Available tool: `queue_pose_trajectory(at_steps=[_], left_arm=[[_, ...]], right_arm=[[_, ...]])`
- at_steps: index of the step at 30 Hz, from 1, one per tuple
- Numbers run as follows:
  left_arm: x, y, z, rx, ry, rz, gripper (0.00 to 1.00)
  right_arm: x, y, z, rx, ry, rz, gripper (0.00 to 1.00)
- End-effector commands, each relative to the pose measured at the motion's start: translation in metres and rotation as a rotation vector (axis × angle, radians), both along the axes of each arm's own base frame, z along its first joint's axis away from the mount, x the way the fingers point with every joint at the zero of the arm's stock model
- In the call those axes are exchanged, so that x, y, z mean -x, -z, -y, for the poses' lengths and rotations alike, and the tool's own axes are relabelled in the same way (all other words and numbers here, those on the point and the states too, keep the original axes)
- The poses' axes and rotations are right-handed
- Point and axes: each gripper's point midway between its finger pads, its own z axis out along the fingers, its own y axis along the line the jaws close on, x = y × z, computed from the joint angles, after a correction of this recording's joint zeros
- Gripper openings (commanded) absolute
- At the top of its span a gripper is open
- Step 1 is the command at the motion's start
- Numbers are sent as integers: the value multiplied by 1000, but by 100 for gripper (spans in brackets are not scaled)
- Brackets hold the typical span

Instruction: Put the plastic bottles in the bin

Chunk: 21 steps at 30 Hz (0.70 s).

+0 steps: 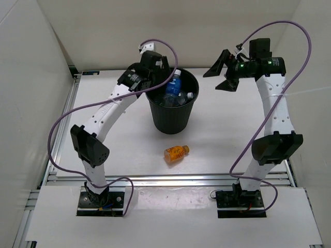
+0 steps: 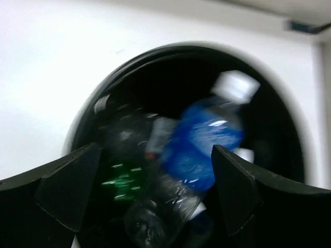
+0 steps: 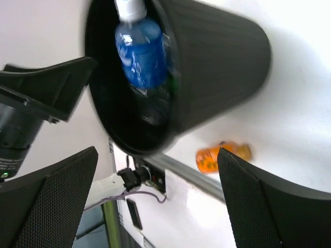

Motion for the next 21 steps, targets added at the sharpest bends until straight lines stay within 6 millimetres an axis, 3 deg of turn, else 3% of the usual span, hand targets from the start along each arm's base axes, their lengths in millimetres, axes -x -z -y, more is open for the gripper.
queue_pose_trajectory(at_steps=[1, 3, 5, 6, 7, 8, 10, 11, 16, 21], left_arm=[[28, -55, -69, -27, -184, 120, 100], [41, -50, -107, -46, -306, 120, 100], [51, -39, -140, -42, -427, 102, 100], [59, -21, -153, -70, -467, 66, 100], [71, -24, -163, -61, -497, 67, 100], [81, -12, -178, -84, -552, 27, 100], [97, 9, -194, -114, -592, -31, 100], [106, 20, -208, -149, -622, -77, 100], [135, 50, -233, -193, -668, -172, 100], [152, 45, -239, -153, -663, -156, 100]], right_arm=[[18, 9, 12, 65, 62, -15, 100], [31, 21, 14, 62, 91, -76, 100], [41, 51, 22, 25, 156, -187, 100], [46, 59, 23, -34, 167, -239, 100], [55, 65, 23, -83, 176, -274, 100], [64, 98, 19, -147, 211, -406, 100], [75, 115, 7, -253, 185, -503, 100], [86, 135, 5, -282, 210, -608, 100], [100, 165, -16, -267, 169, -752, 100], [112, 187, -43, -211, 132, -861, 100]])
